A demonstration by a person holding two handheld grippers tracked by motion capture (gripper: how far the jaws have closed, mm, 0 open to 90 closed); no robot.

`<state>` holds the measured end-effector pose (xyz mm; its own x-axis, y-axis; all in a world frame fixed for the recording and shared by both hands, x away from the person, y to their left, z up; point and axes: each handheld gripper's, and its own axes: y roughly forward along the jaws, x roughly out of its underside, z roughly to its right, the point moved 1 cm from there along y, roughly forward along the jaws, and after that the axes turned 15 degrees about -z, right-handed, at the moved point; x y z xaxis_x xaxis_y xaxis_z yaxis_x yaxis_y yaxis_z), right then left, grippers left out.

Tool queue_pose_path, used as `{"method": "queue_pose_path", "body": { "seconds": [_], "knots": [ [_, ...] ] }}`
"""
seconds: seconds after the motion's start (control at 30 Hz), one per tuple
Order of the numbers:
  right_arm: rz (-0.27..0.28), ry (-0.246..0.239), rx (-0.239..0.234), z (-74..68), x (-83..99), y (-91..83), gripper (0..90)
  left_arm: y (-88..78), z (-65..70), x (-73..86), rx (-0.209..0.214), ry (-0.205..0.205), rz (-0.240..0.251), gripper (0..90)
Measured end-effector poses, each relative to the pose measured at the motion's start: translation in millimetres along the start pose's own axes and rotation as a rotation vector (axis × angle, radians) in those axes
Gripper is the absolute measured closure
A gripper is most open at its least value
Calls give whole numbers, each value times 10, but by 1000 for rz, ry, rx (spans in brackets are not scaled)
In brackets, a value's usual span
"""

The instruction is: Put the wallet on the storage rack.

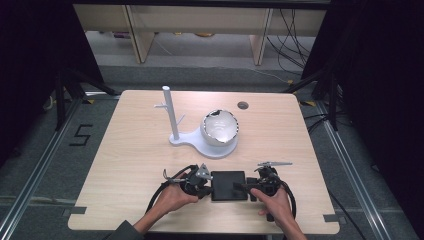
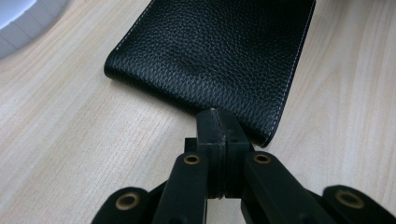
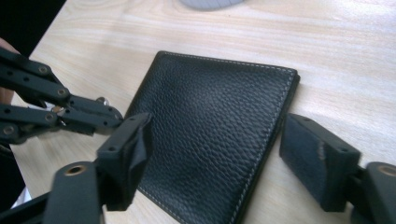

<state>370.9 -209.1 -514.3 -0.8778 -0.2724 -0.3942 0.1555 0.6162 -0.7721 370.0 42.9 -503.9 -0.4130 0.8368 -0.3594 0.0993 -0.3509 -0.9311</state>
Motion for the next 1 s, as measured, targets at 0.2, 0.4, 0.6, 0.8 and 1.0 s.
{"method": "queue_pose_path", "body": {
  "seconds": [0.2,0.4,0.6,0.8,1.0],
  "knots": [
    [-2,79,0,-67,-3,22,272,19,19,-2,0,-12,1,891],
    [60,138,-69,35,61,10,328,47,46,-2,12,-48,35,891],
    [44,227,-144,-25,77,-30,489,27,38,4,22,-12,-3,891],
    [53,92,-142,-99,27,-5,623,38,106,-33,0,15,-10,872],
    [39,73,-151,-110,12,-41,690,33,105,-30,-5,17,-14,855]
  ]
}}
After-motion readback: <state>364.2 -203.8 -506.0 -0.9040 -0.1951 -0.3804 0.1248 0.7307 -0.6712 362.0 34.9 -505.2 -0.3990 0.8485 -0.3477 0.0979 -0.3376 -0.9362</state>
